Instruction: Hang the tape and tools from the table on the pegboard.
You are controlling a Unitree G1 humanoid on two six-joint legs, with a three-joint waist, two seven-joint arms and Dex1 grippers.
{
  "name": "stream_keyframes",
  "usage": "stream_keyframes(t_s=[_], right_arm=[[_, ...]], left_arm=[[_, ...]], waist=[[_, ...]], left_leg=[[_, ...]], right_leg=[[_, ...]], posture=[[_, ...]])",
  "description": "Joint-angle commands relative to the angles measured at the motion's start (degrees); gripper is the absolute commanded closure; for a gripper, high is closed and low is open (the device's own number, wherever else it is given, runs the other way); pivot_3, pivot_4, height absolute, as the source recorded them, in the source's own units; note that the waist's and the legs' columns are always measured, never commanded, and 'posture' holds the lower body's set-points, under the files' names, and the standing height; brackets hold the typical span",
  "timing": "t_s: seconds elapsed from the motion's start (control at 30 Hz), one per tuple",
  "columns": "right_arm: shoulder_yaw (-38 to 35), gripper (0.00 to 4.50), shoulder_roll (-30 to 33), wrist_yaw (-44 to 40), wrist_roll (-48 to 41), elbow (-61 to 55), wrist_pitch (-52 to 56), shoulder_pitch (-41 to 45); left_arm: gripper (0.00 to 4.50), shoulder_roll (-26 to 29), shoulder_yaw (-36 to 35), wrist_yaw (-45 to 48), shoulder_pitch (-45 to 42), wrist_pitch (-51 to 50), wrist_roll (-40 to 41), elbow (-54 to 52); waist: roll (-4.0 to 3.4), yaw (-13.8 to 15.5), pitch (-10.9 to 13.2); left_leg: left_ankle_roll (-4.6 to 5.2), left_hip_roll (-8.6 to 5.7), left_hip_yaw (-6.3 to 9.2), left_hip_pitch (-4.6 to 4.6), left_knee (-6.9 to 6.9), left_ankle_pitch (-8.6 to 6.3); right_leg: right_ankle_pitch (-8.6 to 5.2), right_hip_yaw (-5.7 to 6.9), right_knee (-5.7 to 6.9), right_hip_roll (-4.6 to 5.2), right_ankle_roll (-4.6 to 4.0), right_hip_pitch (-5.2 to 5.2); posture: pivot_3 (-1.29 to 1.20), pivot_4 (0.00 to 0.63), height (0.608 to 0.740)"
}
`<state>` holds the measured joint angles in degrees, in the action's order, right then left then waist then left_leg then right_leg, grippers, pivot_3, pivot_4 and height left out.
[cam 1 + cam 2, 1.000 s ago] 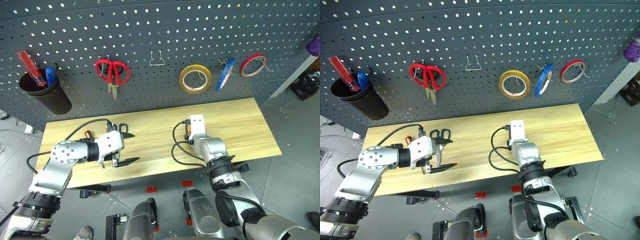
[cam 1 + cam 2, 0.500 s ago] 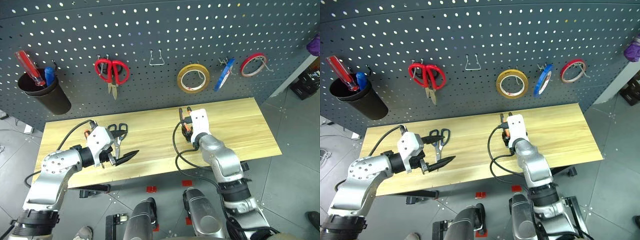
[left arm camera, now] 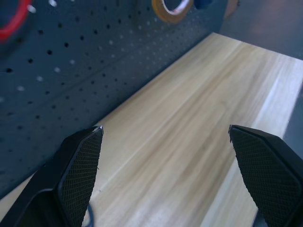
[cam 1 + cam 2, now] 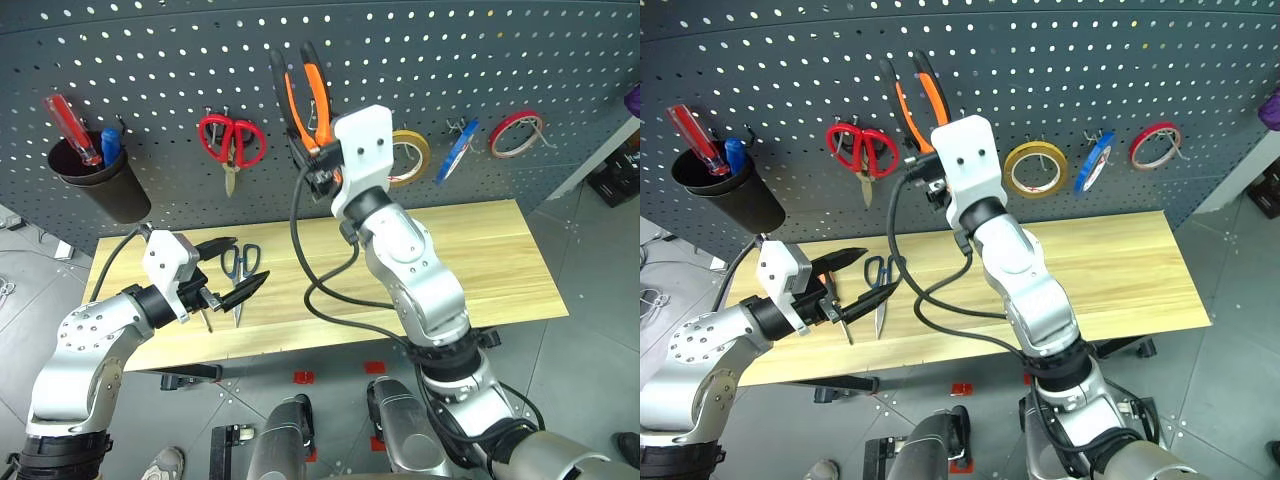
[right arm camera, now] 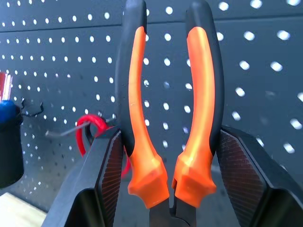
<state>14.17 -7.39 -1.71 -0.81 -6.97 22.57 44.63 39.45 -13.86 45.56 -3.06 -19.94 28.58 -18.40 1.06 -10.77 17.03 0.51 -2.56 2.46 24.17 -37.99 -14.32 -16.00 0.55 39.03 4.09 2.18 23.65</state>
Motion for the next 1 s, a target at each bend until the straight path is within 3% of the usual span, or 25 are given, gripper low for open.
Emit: stream_keyframes(t_s=[0.03,0.3,0.53,0.73,1.0], right_arm=[[-3.3,1.86,-3.4,1.0,-0.5,6.3,-9.3,9.6],[-8.5,1.86,-1.5,1.7,0.3,30.7,-28.3,24.0],[-9.6,1.86,-1.3,3.6,3.0,50.7,-43.1,31.0],[-8.5,1.86,0.2,6.3,8.0,63.2,-54.1,32.7],[-8.0,1.86,2.8,10.5,12.2,67.7,-58.7,30.7]], left_arm=[[0.03,-0.8,-0.5,-2.2,-1.9,-0.9,1.0,-3.1],[0.03,-3.9,2.6,-6.9,-7.7,-3.3,0.4,-4.4],[0.03,-5.6,4.0,-9.1,-9.7,-4.0,0.2,-5.0],[0.03,-7.0,4.8,-10.9,-12.0,-3.8,-0.8,-4.9],[0.03,-7.3,4.4,-11.6,-11.7,-3.6,-1.1,-5.4]], waist=[[-0.01,0.1,0.0],[-0.01,0.0,0.3],[0.03,0.3,0.7],[0.09,1.7,1.1],[0.10,3.3,1.3]], left_leg=[[0.00,0.00,-0.01,0.00,0.00,0.00],[-0.01,0.11,-0.19,0.01,0.05,0.01],[-0.01,0.13,-0.25,0.00,0.04,0.01],[-0.15,0.17,-0.30,0.01,0.04,0.10],[-0.30,0.17,-0.32,0.03,0.04,0.18]], right_leg=[[0.01,-0.01,0.00,0.00,-0.01,0.00],[0.02,-0.03,-0.01,-0.07,-0.04,0.09],[0.03,-0.08,0.02,-0.06,-0.05,0.11],[0.03,-0.08,0.06,-0.07,-0.06,0.17],[0.05,-0.09,0.04,-0.07,-0.08,0.19]], posture=[[-0.24,0.316,0.740],[-0.20,0.338,0.740],[-0.16,0.347,0.740],[-0.13,0.353,0.740],[-0.12,0.361,0.740]])
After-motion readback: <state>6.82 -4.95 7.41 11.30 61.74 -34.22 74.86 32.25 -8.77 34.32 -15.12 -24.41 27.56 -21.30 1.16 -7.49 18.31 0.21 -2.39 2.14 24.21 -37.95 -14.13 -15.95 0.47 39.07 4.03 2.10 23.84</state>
